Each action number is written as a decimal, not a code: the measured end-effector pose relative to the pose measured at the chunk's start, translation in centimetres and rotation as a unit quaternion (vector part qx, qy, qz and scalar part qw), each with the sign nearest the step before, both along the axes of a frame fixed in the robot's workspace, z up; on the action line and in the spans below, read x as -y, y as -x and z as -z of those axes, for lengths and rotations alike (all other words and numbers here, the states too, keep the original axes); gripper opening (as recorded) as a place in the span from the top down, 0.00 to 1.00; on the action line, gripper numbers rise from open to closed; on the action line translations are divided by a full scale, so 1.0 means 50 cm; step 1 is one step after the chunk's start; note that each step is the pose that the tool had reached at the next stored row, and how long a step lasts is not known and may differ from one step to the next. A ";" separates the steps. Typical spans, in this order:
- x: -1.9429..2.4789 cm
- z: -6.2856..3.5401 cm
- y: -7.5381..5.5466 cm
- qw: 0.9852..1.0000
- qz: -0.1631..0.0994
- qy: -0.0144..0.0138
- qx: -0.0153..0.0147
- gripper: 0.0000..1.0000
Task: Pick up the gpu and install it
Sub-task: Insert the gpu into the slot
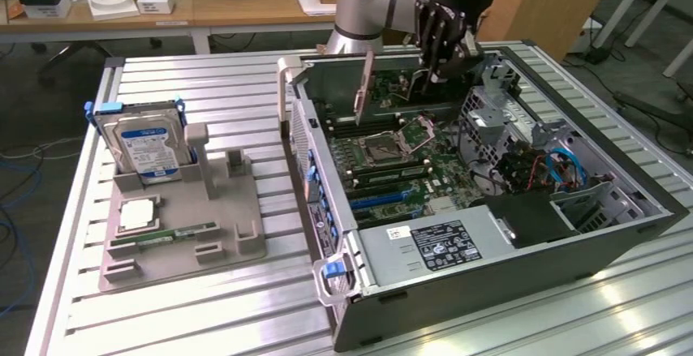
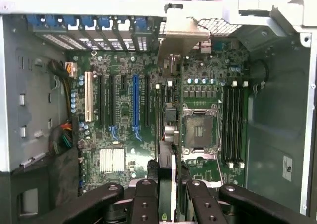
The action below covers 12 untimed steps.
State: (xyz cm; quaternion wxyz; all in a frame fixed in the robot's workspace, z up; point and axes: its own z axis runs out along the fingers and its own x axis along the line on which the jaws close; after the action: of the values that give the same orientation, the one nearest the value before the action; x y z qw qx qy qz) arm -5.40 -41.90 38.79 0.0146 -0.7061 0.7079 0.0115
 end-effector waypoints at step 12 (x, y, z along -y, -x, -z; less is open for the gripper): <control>0.0001 0.032 -0.001 0.999 0.037 0.000 -0.001 0.74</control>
State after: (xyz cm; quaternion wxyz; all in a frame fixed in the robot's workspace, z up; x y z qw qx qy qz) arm -5.33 -41.91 37.17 0.0145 -0.6793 0.7336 0.0115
